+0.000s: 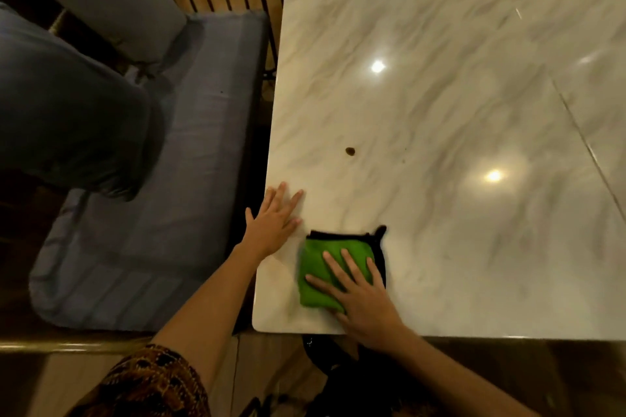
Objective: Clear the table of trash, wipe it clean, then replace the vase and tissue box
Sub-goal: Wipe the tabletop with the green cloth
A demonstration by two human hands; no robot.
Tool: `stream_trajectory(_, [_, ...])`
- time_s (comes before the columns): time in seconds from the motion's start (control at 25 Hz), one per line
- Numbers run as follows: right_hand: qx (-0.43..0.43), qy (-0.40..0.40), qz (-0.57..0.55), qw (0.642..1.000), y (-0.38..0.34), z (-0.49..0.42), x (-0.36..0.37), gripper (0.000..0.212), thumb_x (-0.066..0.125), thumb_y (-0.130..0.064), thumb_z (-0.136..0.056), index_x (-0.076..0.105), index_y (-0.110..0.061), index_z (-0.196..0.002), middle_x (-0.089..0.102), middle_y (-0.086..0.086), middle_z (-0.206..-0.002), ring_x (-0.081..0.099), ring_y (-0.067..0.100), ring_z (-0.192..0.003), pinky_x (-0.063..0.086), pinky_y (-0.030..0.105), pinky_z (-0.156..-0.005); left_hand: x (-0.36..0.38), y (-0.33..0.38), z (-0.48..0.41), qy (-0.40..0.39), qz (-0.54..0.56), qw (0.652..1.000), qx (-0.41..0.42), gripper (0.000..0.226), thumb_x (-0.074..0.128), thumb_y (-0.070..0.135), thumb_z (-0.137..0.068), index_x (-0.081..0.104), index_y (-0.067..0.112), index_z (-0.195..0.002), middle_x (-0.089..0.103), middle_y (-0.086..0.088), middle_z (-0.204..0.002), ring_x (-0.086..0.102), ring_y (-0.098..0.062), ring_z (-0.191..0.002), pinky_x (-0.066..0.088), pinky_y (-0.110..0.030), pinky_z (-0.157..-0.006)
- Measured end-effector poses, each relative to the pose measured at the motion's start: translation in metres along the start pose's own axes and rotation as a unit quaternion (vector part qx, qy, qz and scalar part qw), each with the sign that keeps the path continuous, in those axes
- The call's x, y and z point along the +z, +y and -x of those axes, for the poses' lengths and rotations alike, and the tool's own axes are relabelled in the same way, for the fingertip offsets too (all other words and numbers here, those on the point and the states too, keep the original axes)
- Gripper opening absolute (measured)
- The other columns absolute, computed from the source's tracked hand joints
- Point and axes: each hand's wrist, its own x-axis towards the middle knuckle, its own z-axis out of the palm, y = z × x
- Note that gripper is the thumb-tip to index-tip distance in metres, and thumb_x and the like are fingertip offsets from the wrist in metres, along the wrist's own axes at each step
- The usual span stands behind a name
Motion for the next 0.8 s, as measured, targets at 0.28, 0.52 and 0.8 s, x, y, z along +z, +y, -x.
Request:
stream_trajectory(0.28, [0.096,-0.059,-0.008,0.994,0.041,-0.160,-0.017,0.058,0.017,-0.058,-0.093,-0.003,-0.049,-0.146,-0.004,-0.002,-0.161,-0.001,0.030,-0.147,0.004,0.061,-0.112,-0.006,-0.017,0.003,0.030,0.008,1.000,-0.002,0.061,0.032,0.011,-0.097,0.007,0.029,-0.151,-0.007,0.019,-0.158,-0.003,-0.003,-0.145,0.010,-0.069,-0.109])
stream_trajectory(0.52, [0.103,-0.006,-0.005,0.995,-0.006,-0.118,0.001,0.059,0.026,-0.054,-0.093,0.014,-0.040,-0.150,0.017,0.005,-0.159,0.020,0.035,-0.144,0.025,0.063,-0.108,-0.017,-0.040,-0.003,0.019,-0.058,0.995,0.075,0.061,0.031,0.019,-0.099,0.002,0.028,-0.151,-0.004,0.015,-0.159,0.000,-0.004,-0.146,0.008,-0.068,-0.109])
stream_trajectory(0.8, [0.167,-0.019,0.006,0.986,-0.146,-0.032,0.019,0.072,0.034,-0.059,-0.080,0.018,-0.042,-0.149,0.026,0.003,-0.157,0.019,0.032,-0.142,0.015,0.057,-0.106,-0.055,-0.071,-0.037,-0.042,-0.152,0.964,0.213,0.058,0.024,0.037,-0.102,-0.007,0.031,-0.150,-0.012,0.014,-0.158,-0.006,-0.005,-0.146,0.002,-0.067,-0.110])
